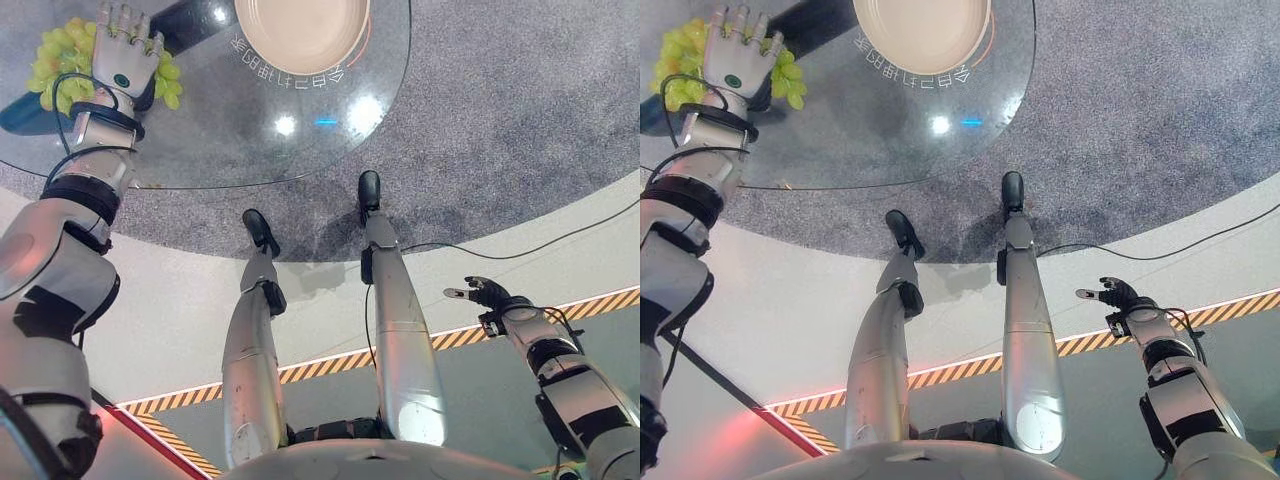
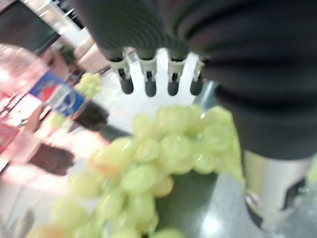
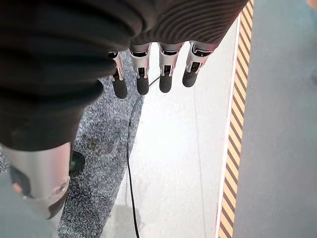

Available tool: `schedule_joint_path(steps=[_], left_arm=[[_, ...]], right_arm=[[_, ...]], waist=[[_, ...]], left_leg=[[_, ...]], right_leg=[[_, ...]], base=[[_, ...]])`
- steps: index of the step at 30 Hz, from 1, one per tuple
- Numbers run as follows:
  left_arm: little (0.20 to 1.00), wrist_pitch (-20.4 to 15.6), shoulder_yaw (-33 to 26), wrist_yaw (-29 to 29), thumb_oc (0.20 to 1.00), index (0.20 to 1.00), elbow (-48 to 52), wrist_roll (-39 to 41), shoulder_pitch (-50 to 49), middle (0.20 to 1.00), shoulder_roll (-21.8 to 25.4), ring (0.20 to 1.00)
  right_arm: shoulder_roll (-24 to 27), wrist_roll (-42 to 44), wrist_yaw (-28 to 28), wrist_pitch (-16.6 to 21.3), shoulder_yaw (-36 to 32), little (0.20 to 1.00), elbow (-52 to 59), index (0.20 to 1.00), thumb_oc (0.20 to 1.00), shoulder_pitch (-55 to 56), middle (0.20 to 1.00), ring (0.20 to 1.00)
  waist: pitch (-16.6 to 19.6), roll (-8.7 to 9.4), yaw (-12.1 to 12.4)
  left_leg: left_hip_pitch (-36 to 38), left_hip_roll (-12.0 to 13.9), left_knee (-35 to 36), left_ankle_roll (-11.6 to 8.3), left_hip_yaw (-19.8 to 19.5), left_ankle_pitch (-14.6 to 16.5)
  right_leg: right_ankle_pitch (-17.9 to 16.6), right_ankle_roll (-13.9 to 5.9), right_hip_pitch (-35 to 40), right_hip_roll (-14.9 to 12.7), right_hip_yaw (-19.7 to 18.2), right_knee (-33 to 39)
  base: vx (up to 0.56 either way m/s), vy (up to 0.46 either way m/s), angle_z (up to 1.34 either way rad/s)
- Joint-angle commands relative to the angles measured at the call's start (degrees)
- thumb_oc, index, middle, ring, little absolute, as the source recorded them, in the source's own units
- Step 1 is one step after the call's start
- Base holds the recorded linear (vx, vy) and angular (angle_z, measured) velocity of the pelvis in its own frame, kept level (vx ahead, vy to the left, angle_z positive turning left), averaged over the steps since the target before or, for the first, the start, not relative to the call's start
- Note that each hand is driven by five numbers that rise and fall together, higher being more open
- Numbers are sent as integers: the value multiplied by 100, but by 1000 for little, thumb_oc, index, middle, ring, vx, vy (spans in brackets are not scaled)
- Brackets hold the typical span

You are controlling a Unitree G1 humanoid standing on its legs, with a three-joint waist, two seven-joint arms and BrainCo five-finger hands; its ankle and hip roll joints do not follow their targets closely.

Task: Pick up fruits into the plate

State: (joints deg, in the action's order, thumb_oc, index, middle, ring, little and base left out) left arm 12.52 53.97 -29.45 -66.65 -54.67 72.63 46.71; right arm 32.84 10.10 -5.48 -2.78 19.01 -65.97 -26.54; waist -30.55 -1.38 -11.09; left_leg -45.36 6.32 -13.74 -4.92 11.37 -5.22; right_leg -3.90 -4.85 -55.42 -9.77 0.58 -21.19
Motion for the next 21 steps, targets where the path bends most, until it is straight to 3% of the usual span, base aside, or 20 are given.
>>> schedule_joint_path(steps=[1,6,21], left_arm=[[1000,157,-377,-32,1000,1000,-380,589,287,1000,231,1000],[1000,-48,-565,27,1000,1000,-574,1226,268,1000,54,1000],[1000,-379,-689,-56,1000,1000,-802,567,48,1000,-23,1000]], right_arm=[[240,107,-34,-35,250,1000,220,1000,1000,807,1000,1000],[165,208,9,-69,325,1000,257,1000,1000,773,1000,1000],[133,425,138,116,388,1000,596,1000,1000,763,1000,1000]], waist=[[76,110,-86],[76,205,-94],[76,360,-86]], left_leg=[[-538,-367,-1174,53,-114,990],[-638,-338,-1241,63,-148,1022],[-841,-293,-1220,26,-232,1013]], right_leg=[[429,-42,281,322,196,75],[461,-34,183,351,212,-12],[433,-33,13,419,206,16]], base=[[23,-61,6],[10,-17,2],[1,-3,0]])
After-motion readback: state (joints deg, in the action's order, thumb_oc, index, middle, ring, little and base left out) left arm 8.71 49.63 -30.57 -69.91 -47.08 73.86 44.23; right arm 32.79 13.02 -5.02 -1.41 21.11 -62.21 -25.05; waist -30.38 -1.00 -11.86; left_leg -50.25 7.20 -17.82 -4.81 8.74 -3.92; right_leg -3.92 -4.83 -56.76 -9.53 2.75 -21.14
